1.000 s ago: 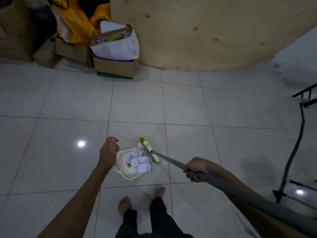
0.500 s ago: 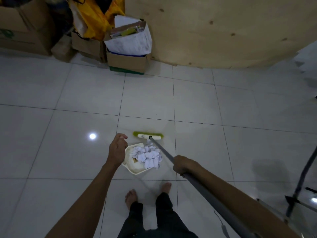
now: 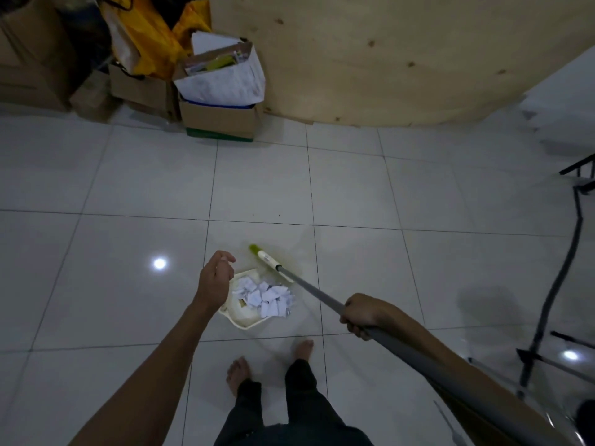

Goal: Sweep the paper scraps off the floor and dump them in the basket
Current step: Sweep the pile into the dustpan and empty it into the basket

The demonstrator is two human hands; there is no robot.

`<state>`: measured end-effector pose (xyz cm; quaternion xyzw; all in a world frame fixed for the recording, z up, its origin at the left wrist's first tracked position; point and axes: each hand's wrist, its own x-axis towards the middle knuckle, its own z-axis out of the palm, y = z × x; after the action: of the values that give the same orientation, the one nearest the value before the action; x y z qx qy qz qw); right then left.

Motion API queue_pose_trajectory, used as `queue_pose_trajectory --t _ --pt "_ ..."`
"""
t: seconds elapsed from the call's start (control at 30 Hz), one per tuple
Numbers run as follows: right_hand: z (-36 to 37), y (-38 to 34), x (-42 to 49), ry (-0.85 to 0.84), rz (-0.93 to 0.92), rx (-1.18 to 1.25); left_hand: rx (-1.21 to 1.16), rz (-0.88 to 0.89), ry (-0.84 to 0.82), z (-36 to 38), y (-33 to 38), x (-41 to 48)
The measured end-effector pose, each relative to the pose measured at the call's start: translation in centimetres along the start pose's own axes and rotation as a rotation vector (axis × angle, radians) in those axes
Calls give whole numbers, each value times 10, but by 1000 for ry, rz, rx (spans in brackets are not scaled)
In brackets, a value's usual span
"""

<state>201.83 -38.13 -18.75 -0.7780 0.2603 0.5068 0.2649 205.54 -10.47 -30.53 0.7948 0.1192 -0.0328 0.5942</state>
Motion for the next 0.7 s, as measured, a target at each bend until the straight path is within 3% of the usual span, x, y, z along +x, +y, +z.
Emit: queue_pose_trajectory --t 0.27,0.37,0.5,0.7 --pt "0 18 8 77 52 73 -12 31 -87 -8 2 0" --pt "6 17 18 73 148 273 -15 49 -109 -10 4 2" --pt "7 11 23 -15 276 506 9 61 -129 -12 1 2" --pt "16 -5 9 -246 283 586 19 43 -143 -8 -2 -1"
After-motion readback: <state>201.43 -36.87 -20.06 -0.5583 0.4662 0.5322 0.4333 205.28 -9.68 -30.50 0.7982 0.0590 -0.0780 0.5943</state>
